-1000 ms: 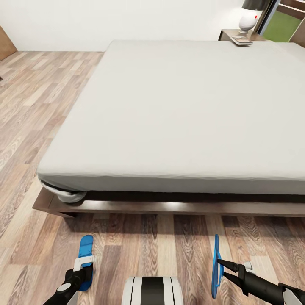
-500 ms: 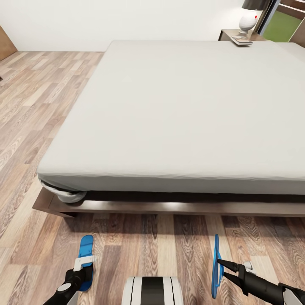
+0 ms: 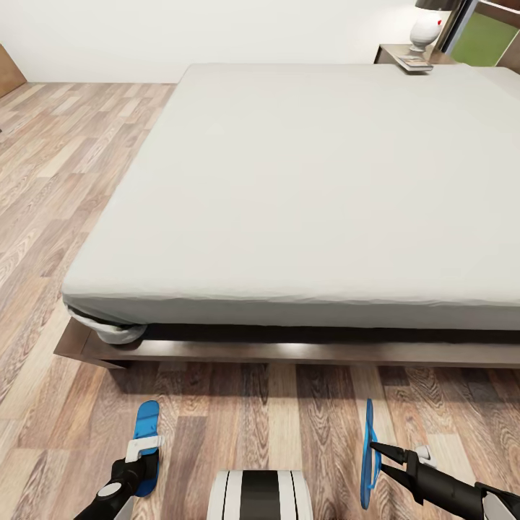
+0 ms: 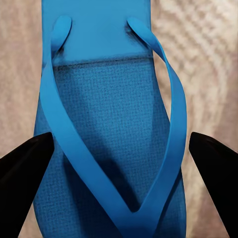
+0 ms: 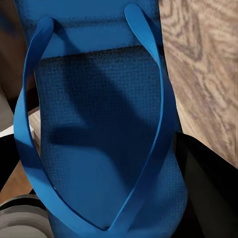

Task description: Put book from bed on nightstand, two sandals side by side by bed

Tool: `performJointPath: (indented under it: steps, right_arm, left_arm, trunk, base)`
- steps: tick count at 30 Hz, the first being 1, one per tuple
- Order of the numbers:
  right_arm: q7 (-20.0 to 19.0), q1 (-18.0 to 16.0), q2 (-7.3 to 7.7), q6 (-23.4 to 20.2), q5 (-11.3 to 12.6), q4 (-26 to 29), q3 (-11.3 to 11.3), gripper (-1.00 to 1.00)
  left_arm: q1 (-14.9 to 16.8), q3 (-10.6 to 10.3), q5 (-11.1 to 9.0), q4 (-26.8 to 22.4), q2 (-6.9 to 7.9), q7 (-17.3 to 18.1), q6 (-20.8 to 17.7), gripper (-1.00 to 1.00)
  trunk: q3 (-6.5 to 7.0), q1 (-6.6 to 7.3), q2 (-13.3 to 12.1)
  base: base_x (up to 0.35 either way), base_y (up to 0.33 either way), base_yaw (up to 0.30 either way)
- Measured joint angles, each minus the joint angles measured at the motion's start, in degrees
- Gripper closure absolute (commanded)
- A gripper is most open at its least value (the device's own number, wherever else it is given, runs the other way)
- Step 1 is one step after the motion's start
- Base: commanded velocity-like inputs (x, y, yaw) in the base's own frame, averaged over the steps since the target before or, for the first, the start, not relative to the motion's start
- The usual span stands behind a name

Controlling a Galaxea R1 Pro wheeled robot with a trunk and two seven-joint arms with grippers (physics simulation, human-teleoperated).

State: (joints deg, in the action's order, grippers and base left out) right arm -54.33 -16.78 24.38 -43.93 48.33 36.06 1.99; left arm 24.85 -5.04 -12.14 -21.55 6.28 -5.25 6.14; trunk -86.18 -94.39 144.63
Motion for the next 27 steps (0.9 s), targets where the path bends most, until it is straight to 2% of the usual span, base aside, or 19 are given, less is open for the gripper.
performJointPath:
  steps: [10, 13, 14, 16, 23, 27]
  right_arm:
    - [0.0, 0.01, 0.0, 0.02, -0.01, 0.0, 0.0, 1.0]
    - [-0.29, 0.47, -0.27, 1.36, -1.72, -1.01, 1.05, 1.0]
    - [-0.28, 0.47, -0.27, 1.8, -2.2, -1.34, 1.41, 1.0]
    - [-0.28, 0.47, -0.27, 2.54, -1.68, -1.96, 1.66, 1.0]
    - [-0.29, 0.47, -0.27, 5.3, -4.78, -4.26, 1.72, 1.0]
    - [-0.3, 0.46, -0.27, 6.73, -4.94, -4.75, 1.68, 1.0]
  left_arm:
    - [0.0, 0.0, 0.0, 0.0, 0.0, 0.0, 0.03, 1.0]
    - [-0.98, -0.03, -0.18, 0.0, -0.9, 0.11, 0.98, 1.0]
    - [-1.05, 0.03, -0.19, 0.01, -0.9, 0.11, 1.3, 1.0]
    - [-1.05, 0.0, -0.17, 0.0, -0.89, 0.12, 0.88, 1.0]
    - [-1.05, -0.01, -0.15, -0.02, -0.88, 0.09, 0.69, 1.0]
    - [-1.05, -0.02, -0.15, -0.02, -0.88, 0.08, 0.69, 1.0]
  trunk:
    - [0.0, 0.0, 0.0]
    - [0.0, 0.0, 0.0]
    - [0.0, 0.0, 0.0]
    - [0.0, 0.0, 0.0]
    - [0.0, 0.0, 0.0]
    - [0.0, 0.0, 0.0]
  base:
    - [0.0, 0.0, 0.0]
    - [0.0, 0.0, 0.0]
    - [0.0, 0.0, 0.0]
    - [0.0, 0.0, 0.0]
    - [0.0, 0.0, 0.0]
    - [0.0, 0.0, 0.0]
